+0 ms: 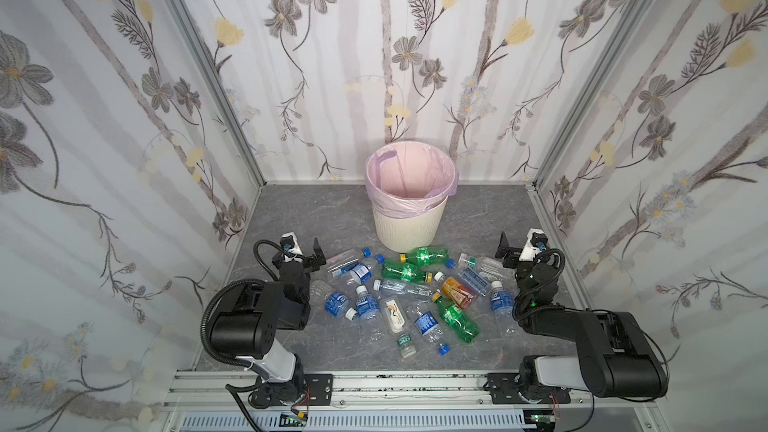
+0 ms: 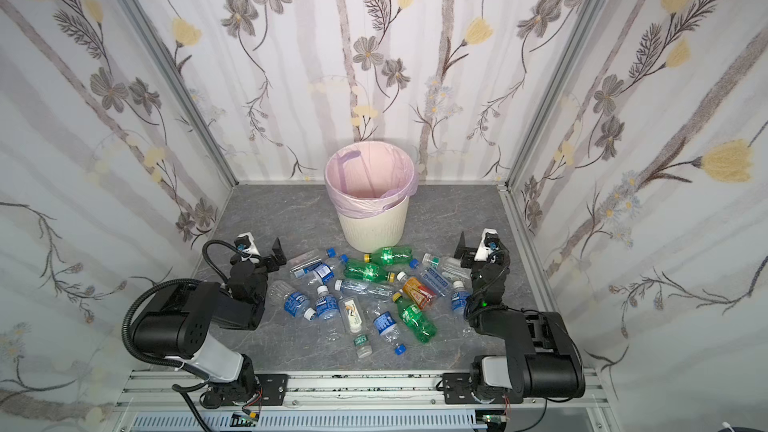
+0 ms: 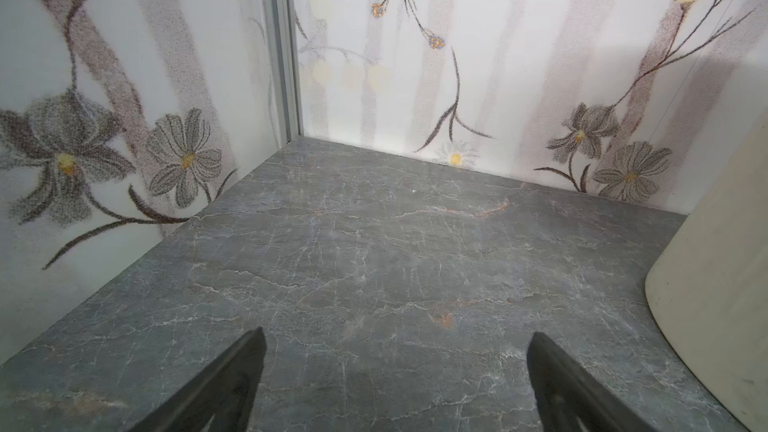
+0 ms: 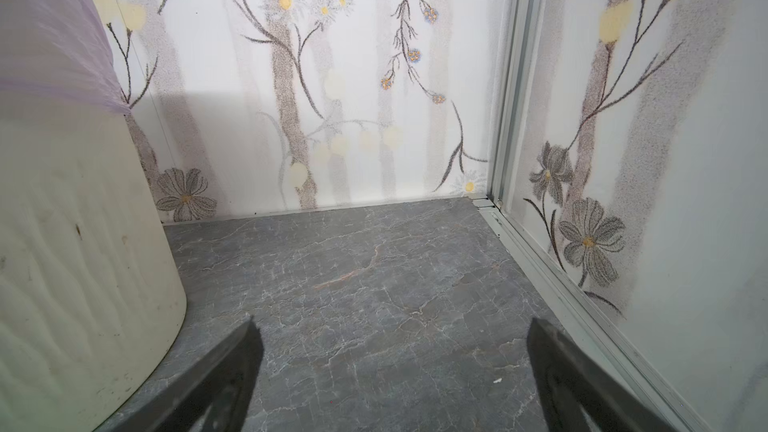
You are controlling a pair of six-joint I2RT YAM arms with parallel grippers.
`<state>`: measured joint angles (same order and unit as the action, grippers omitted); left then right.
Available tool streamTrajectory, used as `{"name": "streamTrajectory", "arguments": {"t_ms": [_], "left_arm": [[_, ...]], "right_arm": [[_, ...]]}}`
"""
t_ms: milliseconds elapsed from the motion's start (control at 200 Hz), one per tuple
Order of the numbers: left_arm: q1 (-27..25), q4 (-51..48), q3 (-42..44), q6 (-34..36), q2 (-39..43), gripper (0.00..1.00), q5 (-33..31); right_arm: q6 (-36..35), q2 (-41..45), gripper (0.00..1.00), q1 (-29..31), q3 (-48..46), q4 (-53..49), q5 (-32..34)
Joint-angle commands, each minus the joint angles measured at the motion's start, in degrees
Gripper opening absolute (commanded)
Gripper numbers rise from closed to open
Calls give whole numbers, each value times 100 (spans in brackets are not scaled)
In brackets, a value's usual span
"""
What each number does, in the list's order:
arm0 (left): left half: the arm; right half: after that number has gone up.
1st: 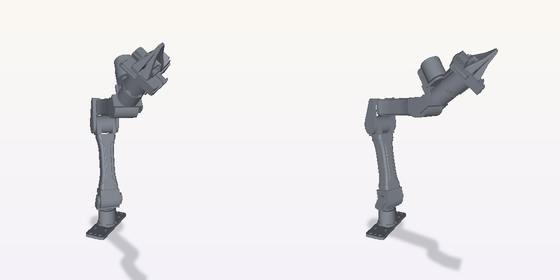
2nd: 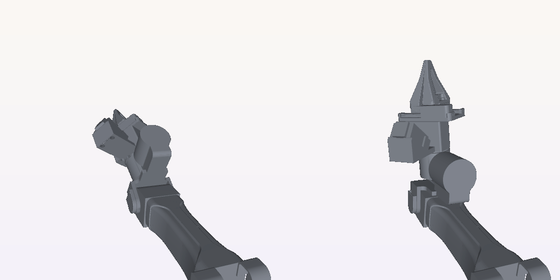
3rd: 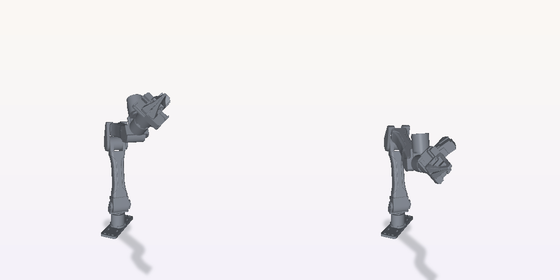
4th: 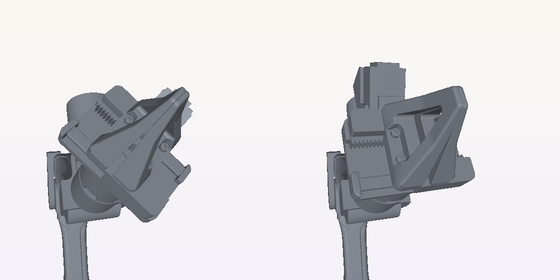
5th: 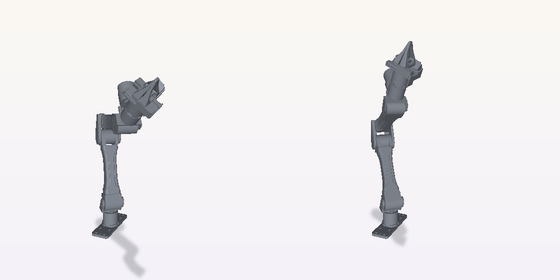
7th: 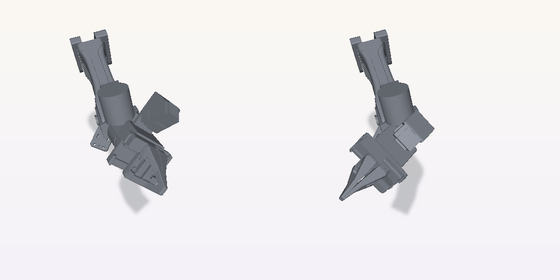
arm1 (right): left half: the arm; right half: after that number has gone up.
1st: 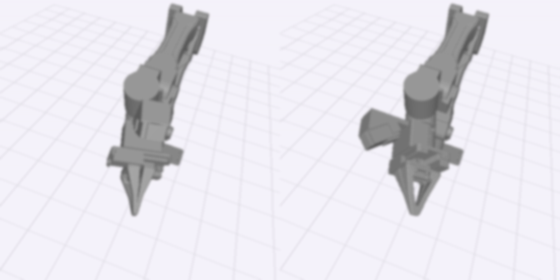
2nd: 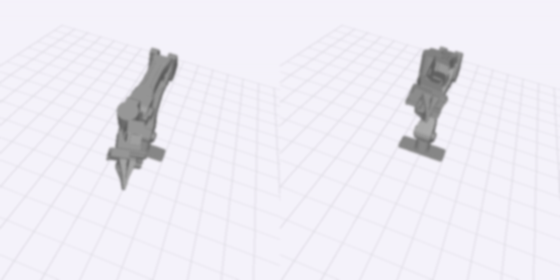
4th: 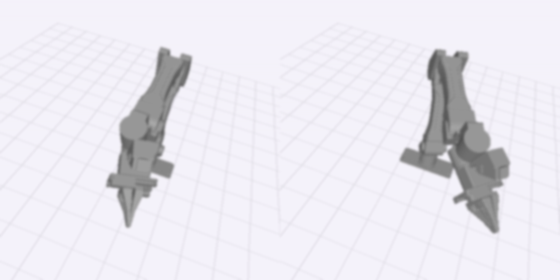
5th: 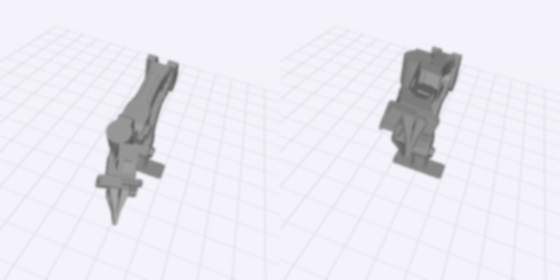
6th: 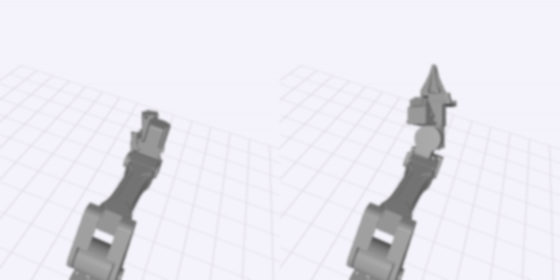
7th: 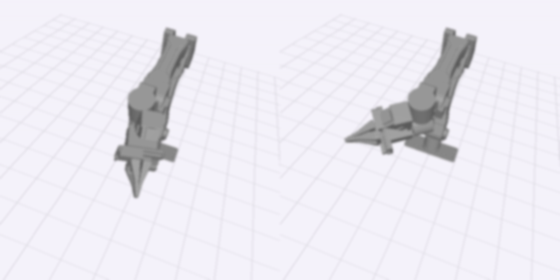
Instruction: Throw the plastic bottles in the bin
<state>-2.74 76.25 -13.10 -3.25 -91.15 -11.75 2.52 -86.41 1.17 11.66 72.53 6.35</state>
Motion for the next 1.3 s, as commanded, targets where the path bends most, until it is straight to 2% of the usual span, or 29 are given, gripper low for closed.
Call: {"name": "streamTrajectory", "arguments": {"t_ms": [0, 1294], "left_arm": [[15, 153, -34, -44, 6, 100, 95], [-1, 149, -42, 10, 3, 100, 185]], "right_arm": [[-15, -7, 100, 6, 4, 209, -11], [-15, -16, 100, 6, 26, 187, -24]]}}
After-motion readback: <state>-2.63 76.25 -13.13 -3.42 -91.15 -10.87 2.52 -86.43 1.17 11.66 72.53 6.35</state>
